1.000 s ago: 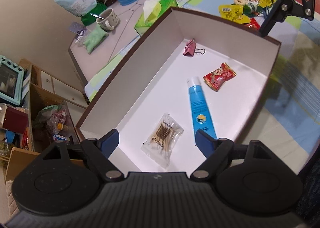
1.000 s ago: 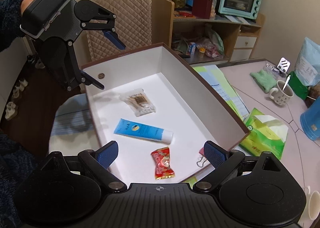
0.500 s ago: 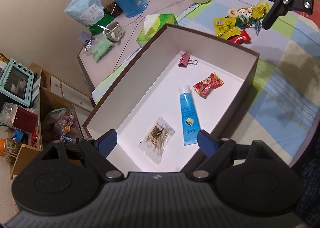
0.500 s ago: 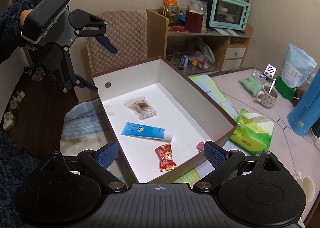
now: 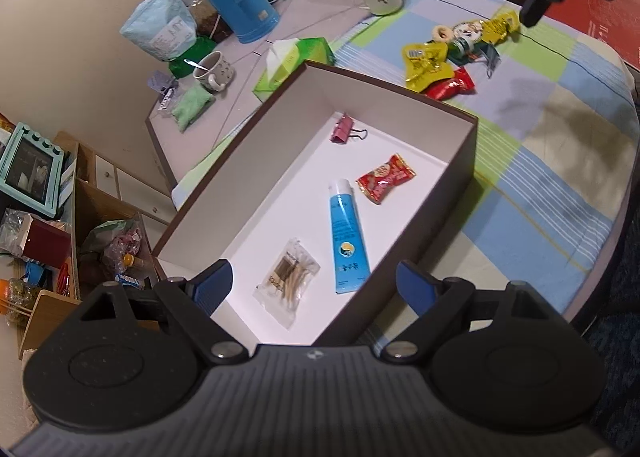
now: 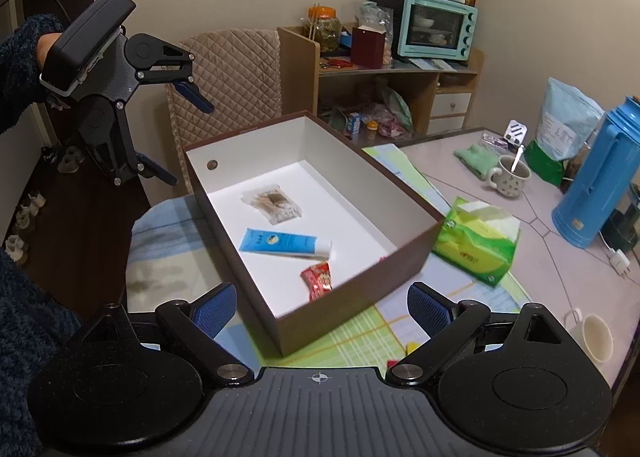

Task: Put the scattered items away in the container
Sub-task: 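Move both tools back toward the remaining items on the table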

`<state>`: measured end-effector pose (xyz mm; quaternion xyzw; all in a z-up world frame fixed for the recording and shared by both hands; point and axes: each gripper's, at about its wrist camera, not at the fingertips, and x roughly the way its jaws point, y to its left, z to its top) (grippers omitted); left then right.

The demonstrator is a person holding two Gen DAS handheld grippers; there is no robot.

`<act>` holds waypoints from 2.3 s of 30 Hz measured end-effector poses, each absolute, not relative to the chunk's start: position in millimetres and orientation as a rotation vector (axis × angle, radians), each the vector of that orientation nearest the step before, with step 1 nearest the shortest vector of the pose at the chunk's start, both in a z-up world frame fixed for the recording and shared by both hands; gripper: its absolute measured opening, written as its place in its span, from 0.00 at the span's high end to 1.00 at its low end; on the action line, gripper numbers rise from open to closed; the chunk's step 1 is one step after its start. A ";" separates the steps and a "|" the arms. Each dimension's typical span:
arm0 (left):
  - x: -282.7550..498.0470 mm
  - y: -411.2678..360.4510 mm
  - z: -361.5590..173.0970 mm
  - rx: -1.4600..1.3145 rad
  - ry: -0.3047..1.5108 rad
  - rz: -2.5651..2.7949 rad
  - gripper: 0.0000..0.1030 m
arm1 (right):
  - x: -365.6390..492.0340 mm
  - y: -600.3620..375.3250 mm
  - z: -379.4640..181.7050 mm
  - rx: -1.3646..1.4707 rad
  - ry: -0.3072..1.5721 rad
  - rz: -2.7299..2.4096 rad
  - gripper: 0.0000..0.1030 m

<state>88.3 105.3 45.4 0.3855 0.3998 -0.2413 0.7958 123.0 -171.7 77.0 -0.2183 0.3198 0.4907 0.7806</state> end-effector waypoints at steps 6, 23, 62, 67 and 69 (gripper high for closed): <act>82.7 86.5 44.7 0.802 0.852 -0.546 0.16 | 120.6 -201.4 77.9 -0.456 0.707 1.032 0.08; 70.4 6.6 46.3 0.669 0.802 -0.640 0.16 | 115.7 -296.1 77.5 -0.387 0.774 0.926 0.08; 94.3 -102.4 25.7 0.564 0.813 -0.714 0.16 | 152.3 -369.6 39.0 -0.298 0.866 0.900 0.08; 118.5 -98.7 26.6 0.551 0.816 -0.688 0.16 | 178.7 -357.2 26.8 -0.302 0.873 0.920 0.08; 128.4 -96.1 25.8 0.546 0.819 -0.676 0.16 | 193.3 -348.0 20.5 -0.288 0.881 0.933 0.08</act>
